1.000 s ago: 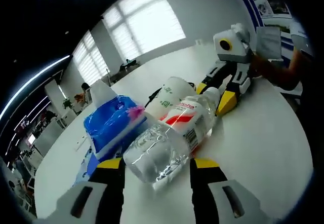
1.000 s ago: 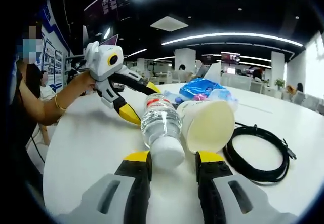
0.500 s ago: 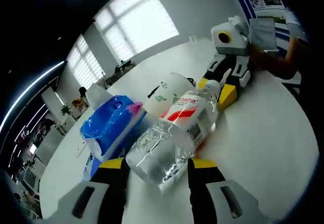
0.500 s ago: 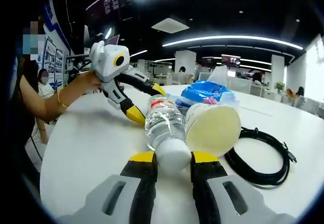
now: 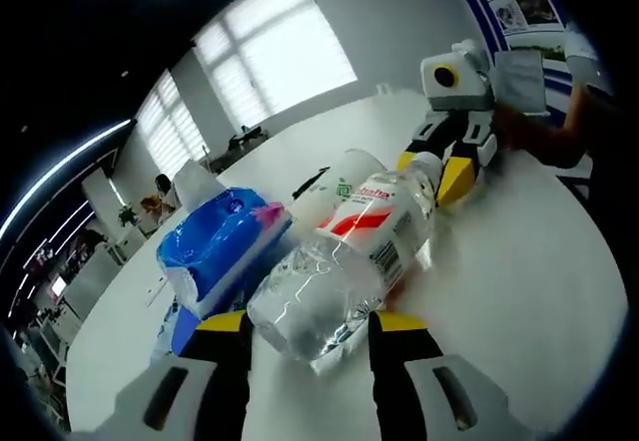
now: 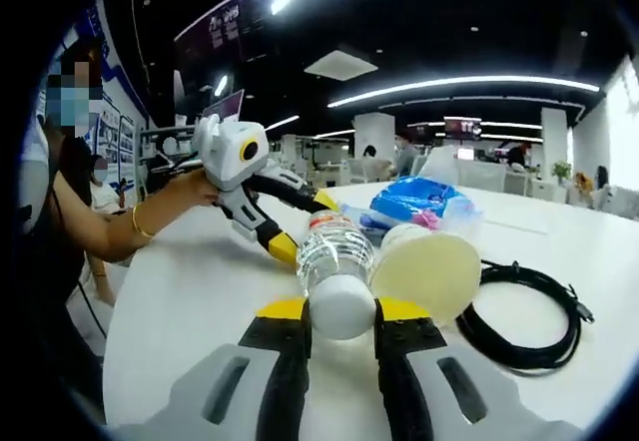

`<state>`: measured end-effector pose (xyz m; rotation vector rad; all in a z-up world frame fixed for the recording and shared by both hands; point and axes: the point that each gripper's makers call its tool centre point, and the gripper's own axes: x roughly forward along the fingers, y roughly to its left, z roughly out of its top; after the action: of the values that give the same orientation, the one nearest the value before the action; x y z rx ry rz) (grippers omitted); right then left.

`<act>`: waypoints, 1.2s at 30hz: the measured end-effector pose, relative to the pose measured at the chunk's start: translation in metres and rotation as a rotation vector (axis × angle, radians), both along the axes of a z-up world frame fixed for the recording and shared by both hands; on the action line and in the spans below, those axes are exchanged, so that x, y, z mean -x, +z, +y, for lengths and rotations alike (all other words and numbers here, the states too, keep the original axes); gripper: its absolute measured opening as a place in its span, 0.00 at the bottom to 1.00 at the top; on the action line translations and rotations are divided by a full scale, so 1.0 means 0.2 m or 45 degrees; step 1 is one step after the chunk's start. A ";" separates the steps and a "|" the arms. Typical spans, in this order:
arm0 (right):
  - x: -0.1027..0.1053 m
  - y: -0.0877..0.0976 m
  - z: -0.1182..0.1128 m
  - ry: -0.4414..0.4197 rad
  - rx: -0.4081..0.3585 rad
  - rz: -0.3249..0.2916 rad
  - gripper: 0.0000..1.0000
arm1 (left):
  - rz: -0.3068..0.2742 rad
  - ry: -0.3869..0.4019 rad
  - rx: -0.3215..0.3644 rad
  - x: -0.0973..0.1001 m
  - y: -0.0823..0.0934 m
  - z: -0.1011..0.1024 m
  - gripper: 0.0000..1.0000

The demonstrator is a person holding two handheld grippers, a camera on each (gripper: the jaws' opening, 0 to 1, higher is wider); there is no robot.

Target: Arrange the tabletop items into an orderly group along one side of the table until the central work area is clear of visible clutter.

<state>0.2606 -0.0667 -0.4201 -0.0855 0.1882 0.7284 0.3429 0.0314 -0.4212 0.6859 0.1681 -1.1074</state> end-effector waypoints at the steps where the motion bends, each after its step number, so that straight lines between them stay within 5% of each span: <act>1: 0.01 0.02 0.01 0.014 -0.028 -0.002 0.22 | 0.006 0.001 0.006 0.00 0.00 0.00 0.46; 16: 0.05 0.19 0.06 0.013 -0.082 -0.130 0.21 | 0.088 0.038 0.117 0.01 0.00 0.02 0.42; 19: 0.05 0.31 0.07 0.017 -0.189 -0.215 0.21 | 0.096 0.039 0.118 0.03 -0.01 0.04 0.42; 36: -0.02 0.46 0.17 0.042 -0.220 -0.282 0.21 | 0.186 0.107 0.198 -0.01 -0.04 0.06 0.39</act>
<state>0.2645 -0.0327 -0.3271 -0.0040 -0.0879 0.7599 0.3443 0.0432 -0.4285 0.4552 0.2309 -1.0773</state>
